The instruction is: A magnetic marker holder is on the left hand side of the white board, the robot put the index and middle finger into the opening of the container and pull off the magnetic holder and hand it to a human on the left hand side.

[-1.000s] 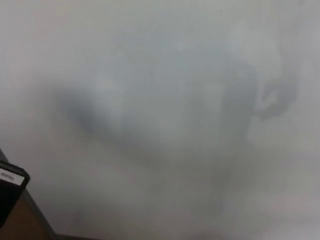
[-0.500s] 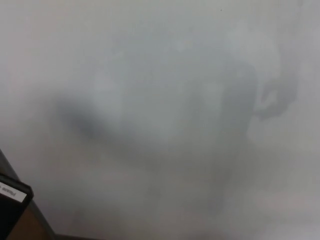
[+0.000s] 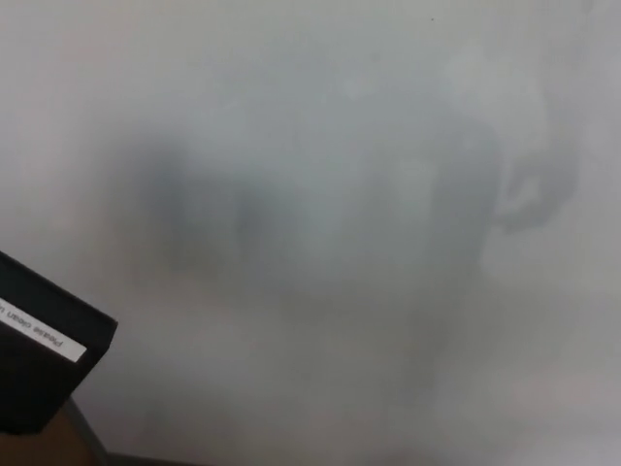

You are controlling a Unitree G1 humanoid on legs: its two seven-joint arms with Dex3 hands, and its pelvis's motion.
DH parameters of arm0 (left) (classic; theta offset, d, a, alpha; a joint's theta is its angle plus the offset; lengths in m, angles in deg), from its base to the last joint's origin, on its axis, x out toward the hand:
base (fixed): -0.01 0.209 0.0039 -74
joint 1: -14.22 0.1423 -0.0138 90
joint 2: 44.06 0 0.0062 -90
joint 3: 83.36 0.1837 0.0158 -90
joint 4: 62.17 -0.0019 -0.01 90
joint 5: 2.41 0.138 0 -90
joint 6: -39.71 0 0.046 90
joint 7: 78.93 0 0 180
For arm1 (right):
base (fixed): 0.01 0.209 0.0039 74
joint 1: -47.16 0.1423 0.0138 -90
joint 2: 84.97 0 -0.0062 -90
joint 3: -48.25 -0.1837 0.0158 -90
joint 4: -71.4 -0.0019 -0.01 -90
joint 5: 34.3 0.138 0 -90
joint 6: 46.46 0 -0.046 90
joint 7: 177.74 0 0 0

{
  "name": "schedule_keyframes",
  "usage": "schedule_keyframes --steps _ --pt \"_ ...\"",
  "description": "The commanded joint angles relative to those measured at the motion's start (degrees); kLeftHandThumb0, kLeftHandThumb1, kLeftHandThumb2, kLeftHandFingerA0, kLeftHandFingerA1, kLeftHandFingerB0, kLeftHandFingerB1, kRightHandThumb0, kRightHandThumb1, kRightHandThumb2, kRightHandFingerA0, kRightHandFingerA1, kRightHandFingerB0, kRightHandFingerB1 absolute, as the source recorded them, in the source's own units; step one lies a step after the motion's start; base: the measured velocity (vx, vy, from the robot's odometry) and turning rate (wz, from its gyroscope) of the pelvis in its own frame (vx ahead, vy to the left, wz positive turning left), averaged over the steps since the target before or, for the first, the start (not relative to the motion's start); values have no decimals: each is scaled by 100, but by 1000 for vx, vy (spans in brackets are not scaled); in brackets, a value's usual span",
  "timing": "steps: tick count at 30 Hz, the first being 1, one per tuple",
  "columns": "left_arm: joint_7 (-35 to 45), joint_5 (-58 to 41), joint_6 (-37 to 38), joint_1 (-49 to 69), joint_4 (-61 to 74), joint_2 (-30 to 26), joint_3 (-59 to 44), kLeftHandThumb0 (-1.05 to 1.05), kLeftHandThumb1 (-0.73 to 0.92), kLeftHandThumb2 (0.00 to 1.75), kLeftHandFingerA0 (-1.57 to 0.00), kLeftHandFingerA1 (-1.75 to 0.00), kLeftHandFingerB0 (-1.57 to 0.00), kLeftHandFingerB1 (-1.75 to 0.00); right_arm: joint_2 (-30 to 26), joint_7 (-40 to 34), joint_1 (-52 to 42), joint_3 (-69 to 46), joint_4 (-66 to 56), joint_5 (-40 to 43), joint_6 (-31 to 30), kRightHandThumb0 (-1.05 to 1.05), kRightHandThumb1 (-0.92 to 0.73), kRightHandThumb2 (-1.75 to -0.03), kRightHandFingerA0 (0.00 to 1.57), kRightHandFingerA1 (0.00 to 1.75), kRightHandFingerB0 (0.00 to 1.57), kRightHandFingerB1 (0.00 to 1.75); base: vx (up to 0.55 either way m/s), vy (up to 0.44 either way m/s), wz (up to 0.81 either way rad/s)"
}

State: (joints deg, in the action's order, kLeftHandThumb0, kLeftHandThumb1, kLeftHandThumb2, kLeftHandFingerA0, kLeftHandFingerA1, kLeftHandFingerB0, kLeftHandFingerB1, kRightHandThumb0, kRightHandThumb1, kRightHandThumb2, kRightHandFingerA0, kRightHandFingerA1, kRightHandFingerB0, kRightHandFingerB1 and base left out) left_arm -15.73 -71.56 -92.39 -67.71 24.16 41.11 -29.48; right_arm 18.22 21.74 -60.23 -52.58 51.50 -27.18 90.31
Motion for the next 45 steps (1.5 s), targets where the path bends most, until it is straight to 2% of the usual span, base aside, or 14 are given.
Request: schedule_keyframes --steps 1,6,7,15,17,18,21,26,27,30,33,34,35,45 --pt "770 -497 -67 -668 128 -75 97 -89 40 87 -25 -34 -54 -51 -121 -127 -50 38 36 -165 91 -59 -70 -61 79 66 61 50 0 0 0" --pt "747 -454 26 -638 286 -2 84 -105 48 88 -32 -31 -51 -45 -139 -244 -65 69 34 -234 154 -58 -70 -61 80 64 61 50 0 0 0" --pt "769 -455 3 -647 263 -12 95 -102 43 65 -37 -33 -45 -41 -135 -245 -60 68 38 -238 161 -59 -70 -61 80 65 61 50 0 0 0" --pt "826 -488 -77 -572 295 -38 159 -100 41 64 -38 -34 -47 -39 -140 -270 -46 89 51 -296 157 -62 -70 -61 79 65 62 49 0 0 0" --pt "822 -504 -112 -549 300 -39 178 -100 41 64 -38 -34 -47 -39 -138 -295 -46 87 54 -306 151 -62 -70 -61 79 65 62 49 0 0 0" --pt "816 -537 -151 -524 315 -25 202 -90 39 86 -27 -35 -55 -49 -135 -292 -46 80 54 -302 154 -60 -70 -61 80 66 61 50 0 0 0" --pt "826 -551 -161 -493 324 -24 235 -103 45 88 -32 -32 -53 -44 -130 -337 -61 91 36 -326 161 -61 -69 -61 78 65 61 50 0 0 0" --pt "796 -571 -150 -448 380 -13 253 -99 43 87 -31 -32 -53 -46 -134 -312 -47 68 56 -316 166 -60 -70 -61 80 66 62 49 0 0 0" --pt "792 -566 -144 -444 394 -19 259 -100 39 69 -36 -36 -46 -40 -134 -288 -49 61 55 -307 189 -59 -69 -61 79 67 61 51 0 0 0" --pt "820 -552 -135 -459 381 -39 272 -94 41 86 -29 -33 -54 -47 -153 -383 -47 97 59 -379 223 -61 -69 -61 81 66 62 50 0 0 0" --pt "796 -623 -233 -464 349 -60 289 -98 47 56 -37 -34 -45 -38 -165 -398 -47 116 66 -409 218 -61 -70 -61 80 66 61 49 0 0 0" --pt "780 -640 -252 -462 347 -62 289 -98 47 56 -37 -34 -45 -38 -165 -394 -45 114 69 -408 217 -61 -70 -61 80 66 61 49 0 0 0" --pt "801 -609 -216 -478 347 -62 296 -94 41 86 -29 -33 -54 -47 -168 -414 -41 120 67 -421 217 -62 -70 -61 80 65 62 49 0 0 0" --pt "771 -528 -156 -532 362 -70 328 -105 44 86 -35 -31 -55 -43 -169 -457 -62 116 37 -445 229 -61 -70 -61 80 65 61 49 0 0 0"
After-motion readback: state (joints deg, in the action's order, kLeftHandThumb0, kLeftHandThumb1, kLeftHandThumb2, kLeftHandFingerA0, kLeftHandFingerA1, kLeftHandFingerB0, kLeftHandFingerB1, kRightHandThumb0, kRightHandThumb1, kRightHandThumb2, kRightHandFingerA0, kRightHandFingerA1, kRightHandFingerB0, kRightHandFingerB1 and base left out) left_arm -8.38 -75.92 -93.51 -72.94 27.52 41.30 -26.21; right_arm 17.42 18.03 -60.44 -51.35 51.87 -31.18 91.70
